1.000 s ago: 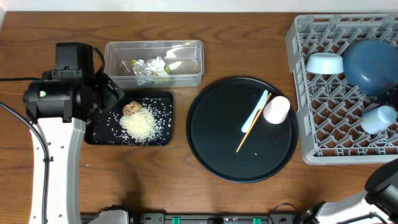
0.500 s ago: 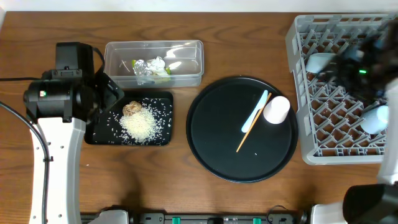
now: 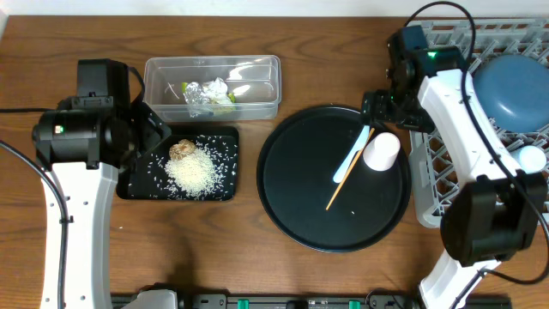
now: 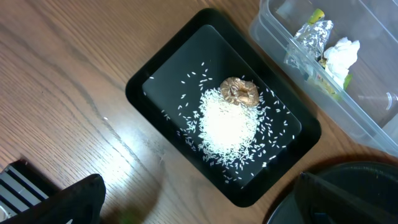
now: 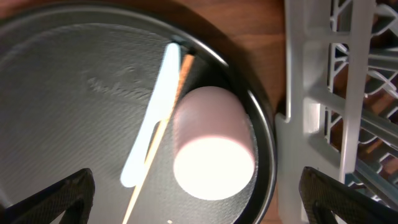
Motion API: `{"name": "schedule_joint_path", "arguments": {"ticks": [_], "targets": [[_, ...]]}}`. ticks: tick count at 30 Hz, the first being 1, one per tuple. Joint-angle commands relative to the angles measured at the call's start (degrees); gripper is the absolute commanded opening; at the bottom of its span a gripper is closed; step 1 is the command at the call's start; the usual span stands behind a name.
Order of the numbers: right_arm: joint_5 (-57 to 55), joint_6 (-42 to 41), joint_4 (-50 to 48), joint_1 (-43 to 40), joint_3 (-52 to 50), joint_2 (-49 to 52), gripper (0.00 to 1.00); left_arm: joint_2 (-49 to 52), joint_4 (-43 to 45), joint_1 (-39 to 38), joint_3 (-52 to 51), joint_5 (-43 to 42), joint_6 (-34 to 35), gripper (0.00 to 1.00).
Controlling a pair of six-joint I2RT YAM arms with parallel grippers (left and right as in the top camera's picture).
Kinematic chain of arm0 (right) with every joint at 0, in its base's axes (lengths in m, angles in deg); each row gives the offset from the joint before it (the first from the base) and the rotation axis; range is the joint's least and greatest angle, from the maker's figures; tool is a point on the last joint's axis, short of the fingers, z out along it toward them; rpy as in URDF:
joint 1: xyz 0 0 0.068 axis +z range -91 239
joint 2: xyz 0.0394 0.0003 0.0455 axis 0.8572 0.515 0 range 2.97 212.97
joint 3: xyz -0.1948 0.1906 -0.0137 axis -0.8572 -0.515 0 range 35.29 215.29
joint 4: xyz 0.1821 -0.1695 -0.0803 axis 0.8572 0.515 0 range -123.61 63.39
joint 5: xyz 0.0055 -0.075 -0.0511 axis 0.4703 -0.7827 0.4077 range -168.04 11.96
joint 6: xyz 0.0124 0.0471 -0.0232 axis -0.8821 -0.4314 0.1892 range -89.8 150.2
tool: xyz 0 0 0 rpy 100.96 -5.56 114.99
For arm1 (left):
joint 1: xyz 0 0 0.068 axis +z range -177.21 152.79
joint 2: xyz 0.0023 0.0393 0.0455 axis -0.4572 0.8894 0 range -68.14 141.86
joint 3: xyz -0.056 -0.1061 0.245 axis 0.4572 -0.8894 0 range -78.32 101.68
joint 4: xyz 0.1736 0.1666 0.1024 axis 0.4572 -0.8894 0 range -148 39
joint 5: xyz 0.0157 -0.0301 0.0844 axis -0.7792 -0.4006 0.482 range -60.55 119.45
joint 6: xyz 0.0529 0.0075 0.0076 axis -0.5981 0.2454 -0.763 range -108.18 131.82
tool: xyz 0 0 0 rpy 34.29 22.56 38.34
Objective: Sort waste into correct bins and load items into the dishwasher rack
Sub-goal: 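Release the cup and move the right gripper back toward the pink cup, then grasp the pink cup on the round tray with the right gripper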
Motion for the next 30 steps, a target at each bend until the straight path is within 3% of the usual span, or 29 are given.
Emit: {"name": "schedule_joint_path", "arguments": {"ticks": [1, 7, 14, 20, 30], "targets": [[-3.6, -2.9, 0.4, 0.2, -0.2, 2.3, 0.99, 0.2, -0.3, 0.2, 0.2, 1.2, 0.3, 0.98], [0.1, -2.9, 0.6, 0.3, -0.2, 6.0, 0.99, 0.6, -0.3, 0.2, 0.2, 1.2, 0.3, 0.98], [1.1, -2.9, 1.6, 0.3, -0.6, 8.0, 0.92, 1.2, -0.3, 0.2, 0.2, 1.2, 0.3, 0.98], [1.1, -3.0, 1.6, 0.2, -0.8, 8.0, 0.79, 1.5, -0.3, 0.2, 0.2, 1.2, 0.3, 0.98], [1.0, -4.0, -2.1, 0.2, -7.0, 8.0, 0.79, 1.6, -0.3, 0.2, 0.2, 1.2, 0.3, 0.98]]}}
